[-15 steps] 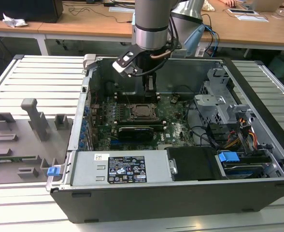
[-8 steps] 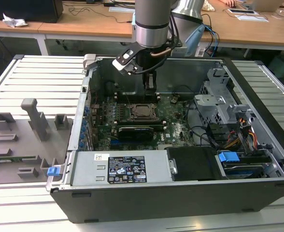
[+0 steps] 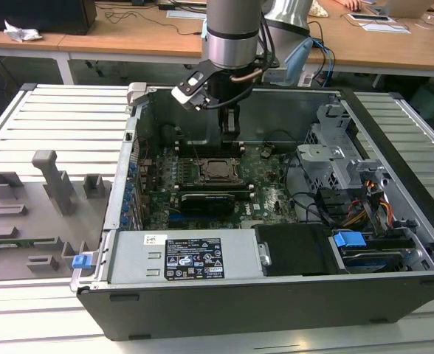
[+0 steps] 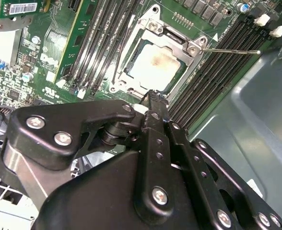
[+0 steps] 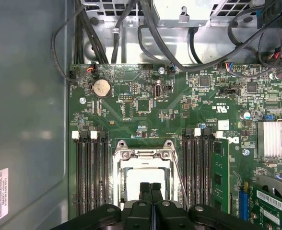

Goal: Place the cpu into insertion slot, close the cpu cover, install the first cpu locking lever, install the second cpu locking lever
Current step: 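Install the first cpu locking lever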

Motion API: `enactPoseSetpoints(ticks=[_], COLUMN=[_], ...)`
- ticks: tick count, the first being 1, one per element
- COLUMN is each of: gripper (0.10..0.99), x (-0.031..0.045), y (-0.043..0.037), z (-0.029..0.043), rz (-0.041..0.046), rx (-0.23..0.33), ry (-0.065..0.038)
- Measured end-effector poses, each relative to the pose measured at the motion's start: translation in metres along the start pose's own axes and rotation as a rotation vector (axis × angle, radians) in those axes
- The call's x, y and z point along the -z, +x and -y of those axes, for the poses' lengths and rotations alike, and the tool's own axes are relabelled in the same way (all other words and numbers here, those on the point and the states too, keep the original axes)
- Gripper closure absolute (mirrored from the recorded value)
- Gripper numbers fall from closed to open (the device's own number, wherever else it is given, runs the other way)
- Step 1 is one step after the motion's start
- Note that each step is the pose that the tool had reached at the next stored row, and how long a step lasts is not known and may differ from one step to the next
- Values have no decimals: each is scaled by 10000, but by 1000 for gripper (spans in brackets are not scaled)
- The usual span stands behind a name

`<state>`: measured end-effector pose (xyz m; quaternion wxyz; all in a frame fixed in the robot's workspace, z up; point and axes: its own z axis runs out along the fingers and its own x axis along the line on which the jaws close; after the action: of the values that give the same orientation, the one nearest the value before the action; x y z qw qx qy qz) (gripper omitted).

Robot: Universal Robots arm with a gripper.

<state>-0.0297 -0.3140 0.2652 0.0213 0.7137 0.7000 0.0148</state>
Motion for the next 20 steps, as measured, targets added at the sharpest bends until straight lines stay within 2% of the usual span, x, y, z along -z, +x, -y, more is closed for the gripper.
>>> enactPoseSetpoints(ticks=[8, 9, 11, 14, 20], gripper=[980, 980, 980, 980, 980], x=[214, 267, 321, 324, 324], y=[-2, -2, -3, -3, -3], z=[-11, -14, -16, -17, -17], rz=[0, 1, 1, -7, -61], rx=[-1, -1, -1, 118, 1334], ry=[0, 0, 0, -2, -12])
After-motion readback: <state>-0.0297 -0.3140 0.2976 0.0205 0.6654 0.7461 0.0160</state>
